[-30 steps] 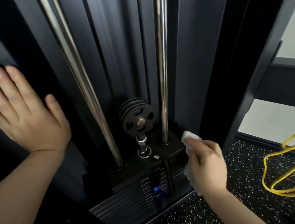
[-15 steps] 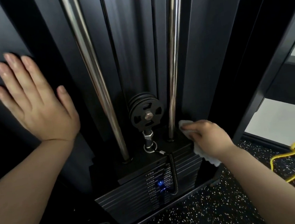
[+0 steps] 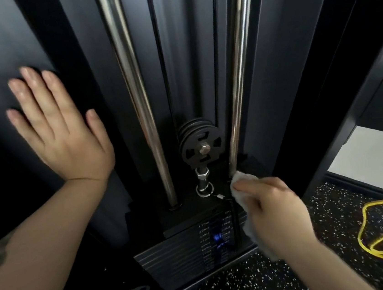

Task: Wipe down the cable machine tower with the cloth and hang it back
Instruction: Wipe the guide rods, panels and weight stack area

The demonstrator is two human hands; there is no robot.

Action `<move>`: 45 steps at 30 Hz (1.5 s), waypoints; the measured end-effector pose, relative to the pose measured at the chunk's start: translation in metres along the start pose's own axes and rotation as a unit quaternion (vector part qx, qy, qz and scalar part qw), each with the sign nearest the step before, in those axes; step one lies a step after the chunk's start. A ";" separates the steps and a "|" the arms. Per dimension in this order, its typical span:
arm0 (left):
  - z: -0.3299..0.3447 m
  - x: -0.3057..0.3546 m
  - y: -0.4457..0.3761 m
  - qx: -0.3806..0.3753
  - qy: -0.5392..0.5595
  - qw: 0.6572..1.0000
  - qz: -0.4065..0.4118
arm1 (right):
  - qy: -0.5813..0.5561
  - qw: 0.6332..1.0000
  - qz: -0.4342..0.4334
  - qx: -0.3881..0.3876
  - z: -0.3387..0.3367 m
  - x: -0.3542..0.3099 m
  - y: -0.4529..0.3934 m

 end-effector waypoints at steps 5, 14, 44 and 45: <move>-0.005 0.005 -0.001 -0.008 -0.054 0.998 0.003 | -0.184 0.977 -0.098 0.053 -0.001 -0.027 0.040; -0.003 0.005 -0.005 -0.009 -0.099 0.995 0.014 | -0.027 0.959 -0.282 -0.010 0.079 -0.088 0.049; 0.007 0.000 -0.001 0.015 -0.091 0.995 0.034 | -0.475 0.831 -0.205 0.207 -0.028 -0.124 0.044; 0.007 0.000 -0.001 0.017 -0.089 0.995 0.035 | -0.520 0.807 -0.182 0.210 -0.035 -0.133 0.041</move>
Point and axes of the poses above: each hand's wrist, its own y-axis away from the middle knuckle, its own z-axis out of the palm, x = y × z, the point moved 1 cm from there along -y, towards the middle knuckle, and after that the axes turned 15 degrees about z, right-handed, at the moved point
